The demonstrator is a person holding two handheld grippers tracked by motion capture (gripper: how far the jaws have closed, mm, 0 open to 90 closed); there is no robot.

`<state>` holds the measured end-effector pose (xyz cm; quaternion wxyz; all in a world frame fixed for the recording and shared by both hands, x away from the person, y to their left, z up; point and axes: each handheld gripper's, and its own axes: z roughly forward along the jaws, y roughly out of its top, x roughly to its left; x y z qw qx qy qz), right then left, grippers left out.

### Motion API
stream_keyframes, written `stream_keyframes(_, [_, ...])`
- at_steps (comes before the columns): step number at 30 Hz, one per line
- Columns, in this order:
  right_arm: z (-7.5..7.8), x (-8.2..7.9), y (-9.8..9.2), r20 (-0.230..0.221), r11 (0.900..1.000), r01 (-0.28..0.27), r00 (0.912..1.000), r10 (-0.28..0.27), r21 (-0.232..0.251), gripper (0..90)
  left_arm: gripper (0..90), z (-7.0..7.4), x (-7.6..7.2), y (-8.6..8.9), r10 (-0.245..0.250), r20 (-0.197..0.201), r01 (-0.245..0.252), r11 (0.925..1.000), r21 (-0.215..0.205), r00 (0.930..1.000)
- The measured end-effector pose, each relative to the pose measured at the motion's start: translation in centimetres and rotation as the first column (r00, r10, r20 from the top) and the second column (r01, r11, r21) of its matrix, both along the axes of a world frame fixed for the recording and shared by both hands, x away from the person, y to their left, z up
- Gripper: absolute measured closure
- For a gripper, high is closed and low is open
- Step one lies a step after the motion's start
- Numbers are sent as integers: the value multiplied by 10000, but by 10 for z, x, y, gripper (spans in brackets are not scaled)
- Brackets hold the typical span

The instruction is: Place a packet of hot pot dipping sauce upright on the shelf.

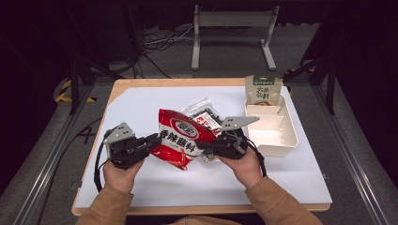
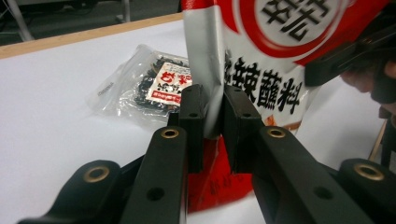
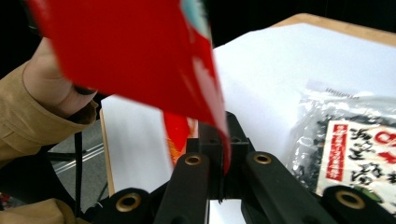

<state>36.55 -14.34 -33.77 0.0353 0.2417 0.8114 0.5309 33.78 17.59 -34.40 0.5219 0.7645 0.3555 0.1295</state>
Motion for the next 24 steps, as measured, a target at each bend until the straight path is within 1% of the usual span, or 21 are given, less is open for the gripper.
stream_keyframes(3, [6,-3,-2,284,9999,8,9996,-3,-152,899,787,0,-1,-2,-1,83,1,10000,67,10000])
stream_keyframes(4, [6,-3,-2,284,9999,8,9996,-3,-152,899,787,0,0,-2,-53,107,52,9999,88,9999])
stream_keyframes(6, [10,-5,-4,422,9996,-19,9991,30,-272,899,782,0,0,-2,-64,108,63,10000,74,9999])
stream_keyframes(7, [12,-5,-5,432,9996,-56,9990,68,-281,898,776,0,0,-1,10,79,-10,10000,34,10000])
stream_keyframes(8, [15,-5,-7,481,9992,-115,9988,133,-373,898,742,0,0,0,36,89,-36,10000,60,10000])
stream_keyframes(9, [15,-5,-7,481,9992,-115,9988,133,-373,898,742,0,0,1,29,19,-29,10000,-37,10000])
stream_keyframes(10, [18,-5,-11,528,9991,-166,9984,186,-385,898,719,0,1,3,16,-19,-16,10000,-51,10000])
stream_keyframes(11, [18,-5,-11,528,9991,-166,9984,186,-385,898,719,0,2,4,51,19,-51,10000,-74,10000])
stream_keyframes(12, [22,-4,-15,548,9990,-146,9984,170,-433,898,699,0,2,7,105,-9,-106,9999,-98,9999])
stream_keyframes(13, [22,-4,-15,548,9990,-146,9984,170,-433,898,688,0,2,7,105,-9,-106,9999,-98,9999])
stream_keyframes(14, [27,-2,-21,623,9982,-46,9980,83,-592,897,681,-1,3,9,153,-1,-153,9998,-95,9999])
stream_keyframes(16, [29,-2,-24,647,9979,-12,9979,54,-651,896,678,-1,3,10,175,-49,-175,9998,-99,9998])
stream_keyframes(17, [33,0,-29,667,9971,76,9978,-26,-752,894,666,-1,3,11,200,0,-200,9998,-66,9998])
stream_keyframes(22, [44,5,-47,787,9929,383,9965,-295,-1127,894,643,-5,5,19,409,-137,-411,9991,-106,9991])
stream_keyframes(24, [50,6,-55,881,9905,513,9953,-402,-1278,895,638,-6,6,22,451,-202,-453,9990,-52,9988])
